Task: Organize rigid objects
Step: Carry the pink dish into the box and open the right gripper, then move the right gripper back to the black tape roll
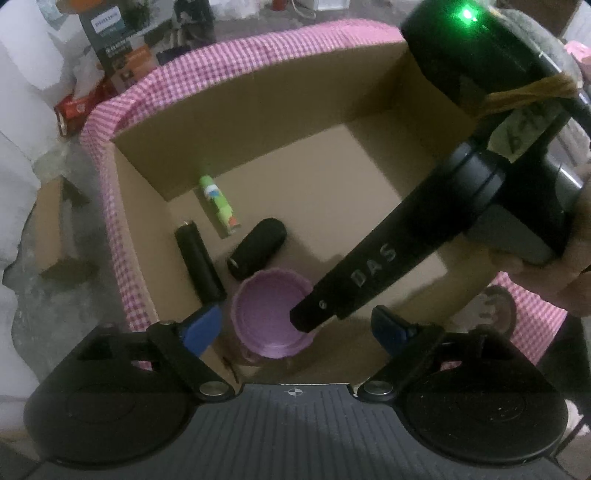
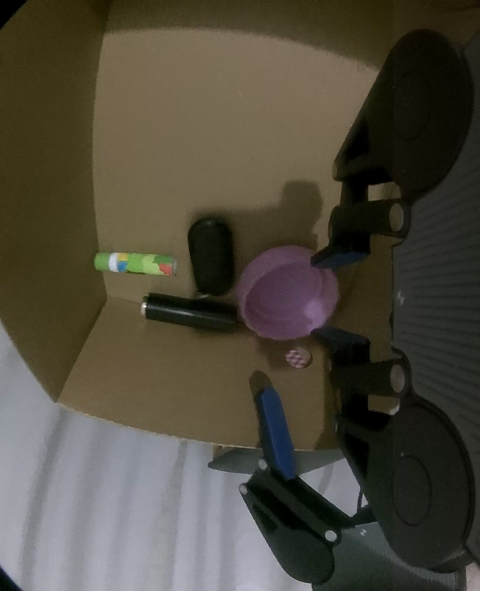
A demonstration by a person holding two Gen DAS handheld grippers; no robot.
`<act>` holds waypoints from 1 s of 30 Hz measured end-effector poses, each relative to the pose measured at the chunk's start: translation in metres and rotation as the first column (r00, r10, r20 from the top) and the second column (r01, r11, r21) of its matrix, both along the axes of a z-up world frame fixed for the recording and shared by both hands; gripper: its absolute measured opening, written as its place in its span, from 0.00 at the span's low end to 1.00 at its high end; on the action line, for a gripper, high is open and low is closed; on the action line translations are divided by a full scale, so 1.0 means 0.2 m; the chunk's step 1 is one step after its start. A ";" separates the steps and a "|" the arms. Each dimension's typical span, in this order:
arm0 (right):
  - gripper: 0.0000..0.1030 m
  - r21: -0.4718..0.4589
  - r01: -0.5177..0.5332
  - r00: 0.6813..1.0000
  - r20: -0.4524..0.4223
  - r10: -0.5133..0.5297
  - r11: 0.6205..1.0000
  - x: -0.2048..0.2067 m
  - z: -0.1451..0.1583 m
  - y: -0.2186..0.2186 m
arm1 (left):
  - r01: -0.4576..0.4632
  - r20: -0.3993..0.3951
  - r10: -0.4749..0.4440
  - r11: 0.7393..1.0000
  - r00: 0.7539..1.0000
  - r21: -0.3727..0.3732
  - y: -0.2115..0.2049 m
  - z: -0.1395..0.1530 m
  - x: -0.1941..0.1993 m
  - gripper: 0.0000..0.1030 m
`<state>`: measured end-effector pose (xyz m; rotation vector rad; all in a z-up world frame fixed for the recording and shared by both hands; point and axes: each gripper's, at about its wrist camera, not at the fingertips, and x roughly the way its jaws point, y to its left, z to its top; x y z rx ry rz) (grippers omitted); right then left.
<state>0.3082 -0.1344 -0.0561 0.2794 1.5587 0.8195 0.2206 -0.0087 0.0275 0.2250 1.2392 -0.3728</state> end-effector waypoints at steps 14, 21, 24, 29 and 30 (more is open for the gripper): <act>0.81 0.172 0.155 0.895 0.393 -0.212 0.973 -0.40 0.57 -0.43 | -0.024 0.244 0.100 0.955 0.965 -0.296 0.11 0.29 -0.34 0.91; 1.00 0.125 0.222 0.712 0.657 -0.248 0.967 -0.87 0.77 -0.67 | 0.073 0.404 0.050 0.956 0.914 -0.284 0.01 0.30 -0.58 1.00; 1.00 0.049 0.255 0.666 0.715 -0.212 0.966 -1.01 0.78 -0.72 | 0.101 0.425 0.029 0.955 0.905 -0.279 -0.07 0.24 -0.64 1.00; 1.00 -0.066 0.338 0.593 0.790 -0.158 0.939 -1.21 0.74 -0.78 | 0.135 0.407 -0.002 0.945 0.913 -0.299 -0.20 0.10 -0.71 1.00; 1.00 -0.078 0.354 0.578 0.802 -0.153 0.932 -1.23 0.72 -0.79 | 0.146 0.411 -0.012 0.944 0.911 -0.297 -0.22 0.07 -0.74 1.00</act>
